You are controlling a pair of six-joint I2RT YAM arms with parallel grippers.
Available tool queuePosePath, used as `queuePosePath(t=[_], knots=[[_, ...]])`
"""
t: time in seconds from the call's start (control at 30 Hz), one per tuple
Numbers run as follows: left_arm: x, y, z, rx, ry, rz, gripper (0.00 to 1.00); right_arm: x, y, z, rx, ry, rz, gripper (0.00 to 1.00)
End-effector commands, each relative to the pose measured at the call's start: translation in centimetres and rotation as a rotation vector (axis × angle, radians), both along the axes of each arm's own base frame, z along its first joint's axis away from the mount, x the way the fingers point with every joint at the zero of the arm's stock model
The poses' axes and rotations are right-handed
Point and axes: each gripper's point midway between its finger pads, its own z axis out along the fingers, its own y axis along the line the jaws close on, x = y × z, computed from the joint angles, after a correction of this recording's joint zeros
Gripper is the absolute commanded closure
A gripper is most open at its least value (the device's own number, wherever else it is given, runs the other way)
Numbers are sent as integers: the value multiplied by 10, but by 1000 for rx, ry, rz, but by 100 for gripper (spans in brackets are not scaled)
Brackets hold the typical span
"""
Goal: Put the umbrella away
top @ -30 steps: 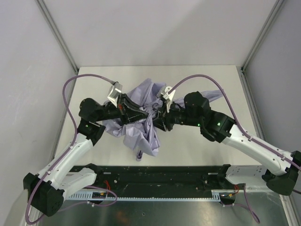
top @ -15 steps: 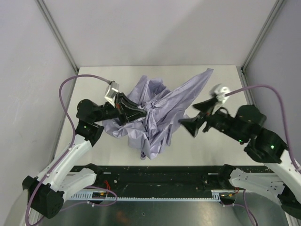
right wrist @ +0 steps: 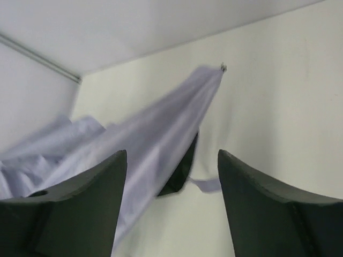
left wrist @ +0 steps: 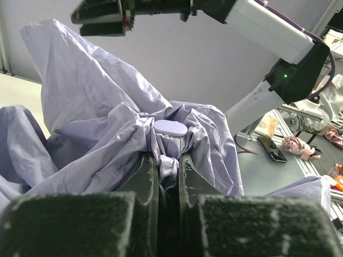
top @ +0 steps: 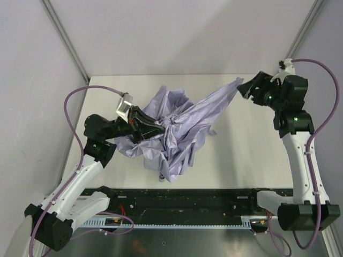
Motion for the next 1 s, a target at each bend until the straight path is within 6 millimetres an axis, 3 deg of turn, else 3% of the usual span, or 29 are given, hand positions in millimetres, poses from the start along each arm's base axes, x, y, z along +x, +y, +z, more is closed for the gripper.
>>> queuePosePath(t=[0.0, 0.1, 0.17, 0.37, 0.47, 0.57, 0.67, 0.77, 0.87, 0.97], knots=[[-8, 4, 22, -44, -95, -4, 100, 13, 8, 70, 205, -177, 122, 35], [-8, 4, 25, -47, -99, -3, 100, 32, -8, 75, 177, -213, 31, 47], [-8, 5, 28, -54, -104, 5, 100, 44, -5, 69, 171, -200, 30, 53], [-10, 6, 38, -64, -128, 2, 100, 64, 60, 28, 81, -139, 186, 55], [-12, 7, 44, -73, -141, 5, 100, 60, 91, -4, 47, -58, 250, 55], [-12, 8, 52, -93, -150, 26, 100, 41, 123, -33, 90, 15, 313, 57], [-10, 6, 57, -118, -145, 40, 100, 6, 164, -33, 276, 27, 429, 58], [-8, 0, 57, -135, -136, 41, 100, -34, 204, -13, 417, 7, 529, 57], [-3, -5, 54, -145, -109, 41, 100, -64, 230, 14, 512, -32, 619, 54], [-1, -7, 53, -155, -84, 40, 100, -78, 230, 31, 529, -77, 685, 44]])
